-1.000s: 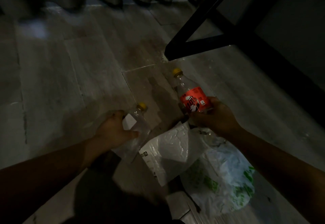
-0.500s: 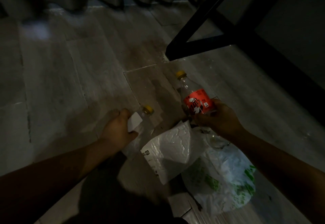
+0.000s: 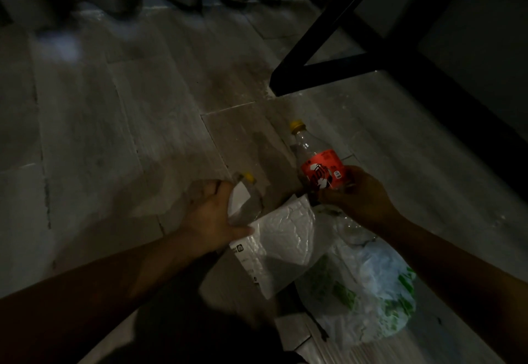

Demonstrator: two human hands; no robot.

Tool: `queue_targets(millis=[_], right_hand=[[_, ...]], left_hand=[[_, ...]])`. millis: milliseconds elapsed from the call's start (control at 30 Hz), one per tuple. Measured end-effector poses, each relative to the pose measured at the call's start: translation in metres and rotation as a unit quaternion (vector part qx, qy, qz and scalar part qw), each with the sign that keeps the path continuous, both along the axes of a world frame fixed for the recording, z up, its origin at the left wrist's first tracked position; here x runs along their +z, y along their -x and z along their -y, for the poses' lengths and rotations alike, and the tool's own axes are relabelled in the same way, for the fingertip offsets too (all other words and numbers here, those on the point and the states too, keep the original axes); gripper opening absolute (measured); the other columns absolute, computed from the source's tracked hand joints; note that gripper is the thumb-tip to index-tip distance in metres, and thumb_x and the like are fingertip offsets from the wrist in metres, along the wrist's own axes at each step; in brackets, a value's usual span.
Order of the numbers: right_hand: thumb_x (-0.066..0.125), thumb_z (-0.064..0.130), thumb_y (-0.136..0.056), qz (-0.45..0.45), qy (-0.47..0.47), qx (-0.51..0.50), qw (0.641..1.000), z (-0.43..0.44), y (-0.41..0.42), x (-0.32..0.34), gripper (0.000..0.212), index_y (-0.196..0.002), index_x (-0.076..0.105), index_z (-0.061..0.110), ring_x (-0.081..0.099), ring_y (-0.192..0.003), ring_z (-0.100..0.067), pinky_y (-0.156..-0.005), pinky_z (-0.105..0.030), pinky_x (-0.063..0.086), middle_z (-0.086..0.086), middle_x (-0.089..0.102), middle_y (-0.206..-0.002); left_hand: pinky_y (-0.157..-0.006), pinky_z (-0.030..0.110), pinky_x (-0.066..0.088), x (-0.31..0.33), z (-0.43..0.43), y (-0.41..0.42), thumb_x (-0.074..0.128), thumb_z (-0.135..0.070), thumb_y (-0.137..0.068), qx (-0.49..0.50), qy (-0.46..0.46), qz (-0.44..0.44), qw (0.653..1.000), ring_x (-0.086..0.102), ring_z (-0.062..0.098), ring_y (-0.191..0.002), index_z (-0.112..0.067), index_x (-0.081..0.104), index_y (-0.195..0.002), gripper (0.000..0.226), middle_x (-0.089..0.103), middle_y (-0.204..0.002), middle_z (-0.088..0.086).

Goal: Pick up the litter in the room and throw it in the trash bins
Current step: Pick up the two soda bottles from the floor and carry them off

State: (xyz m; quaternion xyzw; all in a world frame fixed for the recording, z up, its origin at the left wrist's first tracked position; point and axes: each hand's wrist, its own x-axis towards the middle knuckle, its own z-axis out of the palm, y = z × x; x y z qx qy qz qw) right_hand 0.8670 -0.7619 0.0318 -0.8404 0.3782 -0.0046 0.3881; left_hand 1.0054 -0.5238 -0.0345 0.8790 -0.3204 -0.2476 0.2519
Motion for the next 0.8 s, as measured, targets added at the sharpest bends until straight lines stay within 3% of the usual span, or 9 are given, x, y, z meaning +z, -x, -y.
queue_targets(millis=[133,267,400,500,600,667,800], right_hand=[[0.080,0.034,-0.074,-0.001,0.012,0.004,1.000,0.002,0.000,-0.003,0.065,-0.130,0.050,0.020,0.049,-0.076,0.008,-0.062,-0.013,0.036,0.008,0.060,-0.105],[0.079,0.037,-0.074,-0.006,0.024,0.014,1.000,-0.002,0.000,-0.001,0.067,-0.132,0.049,0.020,0.050,-0.078,0.003,-0.061,-0.012,0.034,0.000,0.062,-0.121],[0.075,0.043,-0.075,-0.021,0.063,0.033,0.997,-0.013,0.002,-0.003,0.071,-0.135,0.047,0.018,0.052,-0.086,-0.004,-0.064,-0.018,0.036,-0.003,0.060,-0.124],[0.079,0.037,-0.074,-0.023,0.057,0.010,0.998,-0.007,-0.002,0.002,0.070,-0.133,0.049,0.016,0.056,-0.077,-0.002,-0.062,-0.019,0.041,-0.005,0.063,-0.118],[0.082,0.029,-0.072,-0.052,0.036,-0.008,0.998,0.011,-0.005,0.008,0.068,-0.131,0.050,0.014,0.061,-0.097,-0.020,-0.080,-0.035,0.052,-0.009,0.060,-0.122],[0.081,0.027,-0.073,-0.081,0.017,-0.010,0.996,0.019,-0.003,0.007,0.067,-0.131,0.049,0.013,0.061,-0.105,-0.028,-0.089,-0.044,0.052,-0.012,0.059,-0.123],[0.080,0.035,-0.074,-0.105,-0.003,-0.023,0.994,0.015,0.005,-0.005,0.078,-0.139,0.041,0.015,0.053,-0.114,-0.025,-0.090,-0.034,0.044,-0.010,0.053,-0.133]], left_hand=[[-0.116,0.052,0.016,-0.008,0.002,0.002,0.062,-0.079,-0.058,-0.029,-0.059,0.090,0.994,0.008,0.031,-0.144,-0.031,0.010,-0.147,0.114,0.005,-0.157,0.005],[-0.118,0.053,0.010,-0.007,0.004,0.005,0.064,-0.076,-0.061,-0.036,-0.057,0.075,0.995,-0.001,0.030,-0.146,-0.033,0.007,-0.150,0.113,-0.004,-0.158,0.005],[-0.118,0.053,0.010,0.001,0.000,-0.002,0.070,-0.066,-0.065,-0.020,-0.067,0.057,0.996,0.000,0.029,-0.146,-0.033,0.015,-0.149,0.106,-0.003,-0.158,0.003],[-0.119,0.050,0.010,0.006,-0.004,-0.005,0.069,-0.069,-0.064,-0.040,-0.076,0.085,0.993,0.006,0.029,-0.144,-0.031,0.025,-0.147,0.101,0.004,-0.157,0.003],[-0.118,0.046,0.012,0.006,-0.003,-0.001,0.066,-0.074,-0.062,-0.054,-0.060,0.100,0.992,0.012,0.028,-0.142,-0.030,0.036,-0.142,0.096,0.011,-0.154,0.002],[-0.118,0.050,0.010,0.002,0.000,0.003,0.063,-0.077,-0.060,-0.075,-0.074,0.114,0.988,0.004,0.030,-0.143,-0.031,0.042,-0.138,0.093,0.004,-0.156,0.002],[-0.113,0.062,-0.007,-0.002,0.000,0.005,0.052,-0.085,-0.061,-0.075,-0.127,0.074,0.986,-0.022,0.035,-0.142,-0.038,0.052,-0.129,0.083,-0.014,-0.158,-0.004]])
